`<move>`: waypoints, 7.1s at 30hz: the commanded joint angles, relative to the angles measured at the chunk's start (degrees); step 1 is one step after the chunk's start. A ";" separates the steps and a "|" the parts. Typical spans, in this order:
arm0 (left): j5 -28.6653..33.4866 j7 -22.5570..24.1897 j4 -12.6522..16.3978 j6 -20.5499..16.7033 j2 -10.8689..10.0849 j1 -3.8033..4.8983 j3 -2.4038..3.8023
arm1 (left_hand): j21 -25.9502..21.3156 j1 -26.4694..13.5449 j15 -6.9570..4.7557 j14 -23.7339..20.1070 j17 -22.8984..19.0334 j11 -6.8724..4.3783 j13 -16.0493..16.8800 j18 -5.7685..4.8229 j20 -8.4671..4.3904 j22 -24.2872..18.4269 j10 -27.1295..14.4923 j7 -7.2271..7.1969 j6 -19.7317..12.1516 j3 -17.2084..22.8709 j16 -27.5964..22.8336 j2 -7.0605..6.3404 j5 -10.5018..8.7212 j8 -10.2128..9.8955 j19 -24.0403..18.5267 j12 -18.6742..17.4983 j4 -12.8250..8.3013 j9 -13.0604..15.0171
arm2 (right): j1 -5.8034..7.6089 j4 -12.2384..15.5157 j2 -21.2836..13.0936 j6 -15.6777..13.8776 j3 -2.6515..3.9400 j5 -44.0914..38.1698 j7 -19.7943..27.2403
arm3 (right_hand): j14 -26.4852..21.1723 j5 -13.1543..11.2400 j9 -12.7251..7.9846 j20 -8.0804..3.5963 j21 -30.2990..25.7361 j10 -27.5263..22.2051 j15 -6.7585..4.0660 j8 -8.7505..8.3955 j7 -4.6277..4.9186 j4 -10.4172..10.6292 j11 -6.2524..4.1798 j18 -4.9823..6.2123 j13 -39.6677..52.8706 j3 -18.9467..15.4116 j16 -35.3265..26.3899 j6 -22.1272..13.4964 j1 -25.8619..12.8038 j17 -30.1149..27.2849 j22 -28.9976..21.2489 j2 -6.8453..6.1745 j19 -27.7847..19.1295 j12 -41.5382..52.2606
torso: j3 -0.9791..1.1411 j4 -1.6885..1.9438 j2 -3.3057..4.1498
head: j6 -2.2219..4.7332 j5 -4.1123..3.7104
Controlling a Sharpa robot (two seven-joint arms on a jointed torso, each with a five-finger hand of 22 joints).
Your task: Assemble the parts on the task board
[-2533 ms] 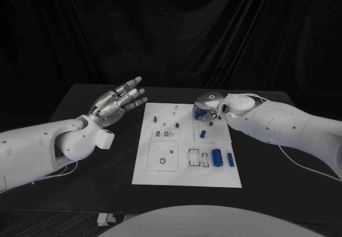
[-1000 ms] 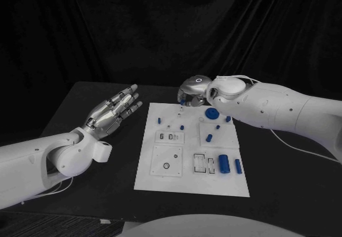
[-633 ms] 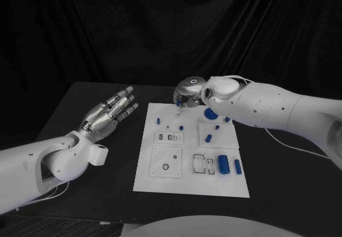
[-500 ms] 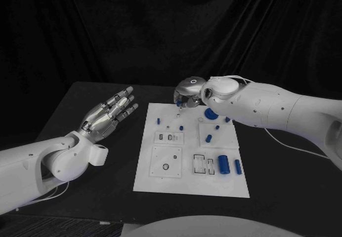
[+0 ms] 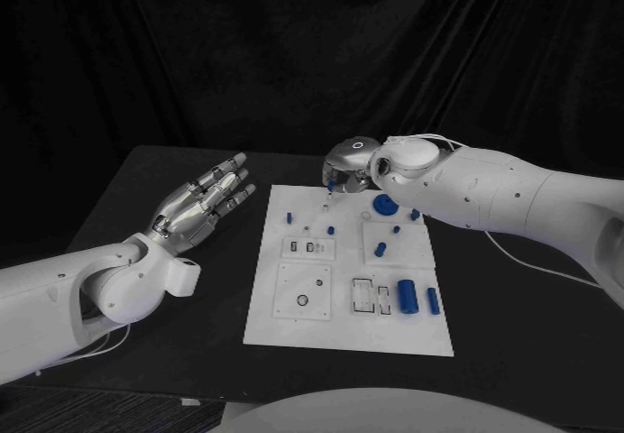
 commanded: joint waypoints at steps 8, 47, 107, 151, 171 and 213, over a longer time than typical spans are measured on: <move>-0.03 0.27 -0.21 1.33 0.21 0.19 0.06 | -0.19 0.78 0.68 -0.02 -0.10 0.04 0.07 0.26 0.51 -0.08 -0.18 0.07 -0.40 0.45 -0.20 0.03 0.70 0.32 -0.14 0.30 -0.16 -0.05 | -1.04 -1.95 0.86 -0.84 0.02 -0.10 -1.23 | 1.22 0.25 0.10 0.30 0.35 -0.27 0.30 -0.30 -0.03 0.00 0.14 -0.87 0.09 0.45 0.01 -0.43 0.19 0.00 0.09 -0.36 0.00 -0.22 | -0.13 0.08 -0.13 | -0.48 -0.16; -0.03 -1.00 -1.70 3.35 1.24 0.19 0.05 | -0.19 0.98 0.97 -0.02 -0.10 0.56 0.06 0.07 0.67 -0.08 -0.20 0.82 0.70 0.72 -0.20 0.17 0.93 0.75 -0.14 0.29 -0.13 0.13 | -2.32 -4.41 2.74 -1.13 0.02 -0.10 -0.60 | 0.96 -0.20 0.11 0.38 0.27 0.02 0.36 -0.95 -0.08 0.11 0.05 -0.88 0.20 1.02 -0.10 -1.38 -0.01 -0.09 0.21 -0.35 -0.17 -0.33 | -0.36 0.00 -0.51 | -1.66 0.28; -0.03 -2.24 -2.06 4.29 1.10 0.17 0.04 | -0.19 1.42 0.54 -0.02 -0.10 1.76 0.23 0.38 0.93 -0.08 -0.07 1.76 1.34 1.31 -0.20 0.33 1.29 1.09 -0.14 1.15 -0.26 0.19 | 4.74 13.42 -15.52 -1.59 -0.01 5.75 -9.35 | -26.78 -5.53 -5.31 4.41 -37.48 -25.06 3.85 -3.74 -3.39 0.52 0.44 5.44 32.53 -8.88 -23.08 -13.30 -5.38 -30.05 -27.39 0.58 -25.63 48.73 | -0.52 -0.40 -0.99 | -1.72 0.90; -0.03 -4.11 -4.11 7.26 2.68 0.08 0.03 | -0.19 1.65 0.89 -0.02 -0.10 2.47 0.31 0.51 1.22 -0.08 0.05 2.46 3.92 1.97 -0.20 0.53 1.33 2.43 -0.14 1.70 -0.02 0.54 | -0.30 12.37 -19.29 0.09 -0.03 10.28 -7.58 | 3.14 -6.38 -3.36 -0.44 1.23 26.17 -0.62 -0.69 -1.60 4.85 -3.61 -2.16 86.32 -12.96 10.31 -7.34 -6.18 18.33 11.29 -0.27 1.88 85.57 | -0.92 -0.63 -1.71 | -2.08 0.38; -0.03 -4.97 -4.19 8.12 2.81 0.06 0.03 | -0.19 1.74 1.46 -0.02 -0.10 2.50 0.30 0.48 1.82 -0.08 0.03 2.49 3.77 2.24 -0.20 0.41 1.33 2.59 -0.14 1.72 0.01 0.51 | -1.80 11.61 -18.14 1.50 -0.03 6.88 -7.96 | 6.12 -4.44 -0.90 -0.87 6.68 26.17 -0.94 -1.28 -2.25 7.64 -4.15 -3.74 86.32 -13.50 14.13 -9.08 -7.43 27.67 14.60 -1.77 5.78 85.57 | -0.93 -0.52 -1.72 | -2.08 0.32; -0.04 -4.42 -4.44 9.00 3.02 0.02 0.03 | -0.19 2.05 1.79 -0.02 -0.10 2.27 0.29 0.49 2.14 -0.08 0.01 2.07 2.76 2.48 -0.20 -0.12 1.62 2.45 -0.14 1.71 -0.44 0.39 | -5.46 5.41 -13.56 2.55 -0.01 6.66 -8.50 | 6.12 -0.03 4.22 0.24 7.13 26.17 0.22 3.14 -0.82 5.82 -2.89 -3.86 86.32 -12.99 14.13 -11.71 -7.69 27.67 15.02 0.03 6.06 85.57 | -0.91 -0.57 -1.71 | -2.08 0.31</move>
